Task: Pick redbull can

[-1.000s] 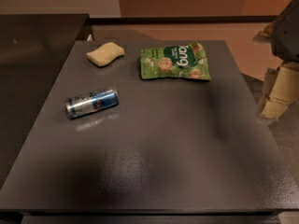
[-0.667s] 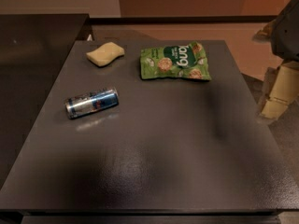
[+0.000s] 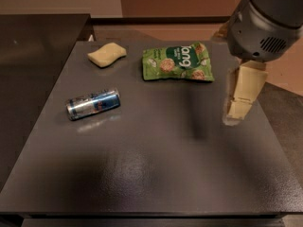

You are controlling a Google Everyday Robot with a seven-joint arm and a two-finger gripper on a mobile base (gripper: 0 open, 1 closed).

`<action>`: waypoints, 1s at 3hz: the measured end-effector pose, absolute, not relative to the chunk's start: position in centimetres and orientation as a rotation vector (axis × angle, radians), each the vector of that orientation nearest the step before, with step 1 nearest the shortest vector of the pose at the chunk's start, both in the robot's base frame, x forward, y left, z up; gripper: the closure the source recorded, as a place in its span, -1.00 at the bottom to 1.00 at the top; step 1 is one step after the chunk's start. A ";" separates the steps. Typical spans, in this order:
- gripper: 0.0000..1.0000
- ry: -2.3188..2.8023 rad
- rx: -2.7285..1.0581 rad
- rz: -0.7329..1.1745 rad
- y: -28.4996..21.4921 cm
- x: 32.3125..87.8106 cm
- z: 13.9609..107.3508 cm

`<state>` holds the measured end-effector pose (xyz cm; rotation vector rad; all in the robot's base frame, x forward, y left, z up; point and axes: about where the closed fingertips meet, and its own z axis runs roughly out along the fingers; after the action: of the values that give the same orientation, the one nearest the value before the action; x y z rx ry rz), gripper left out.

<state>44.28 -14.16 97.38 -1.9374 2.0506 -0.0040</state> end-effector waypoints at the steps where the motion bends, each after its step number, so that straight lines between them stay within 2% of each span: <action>1: -1.00 1.945 -2.048 0.032 -9.5 44.7 96.4; 3: -1.00 1.764 -2.226 0.081 -0.9 45.4 93.3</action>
Offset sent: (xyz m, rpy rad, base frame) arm 0.0136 0.1438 -0.0459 -0.0015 0.0335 0.3218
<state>45.44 -0.87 93.30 -2.2260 1.7643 0.0806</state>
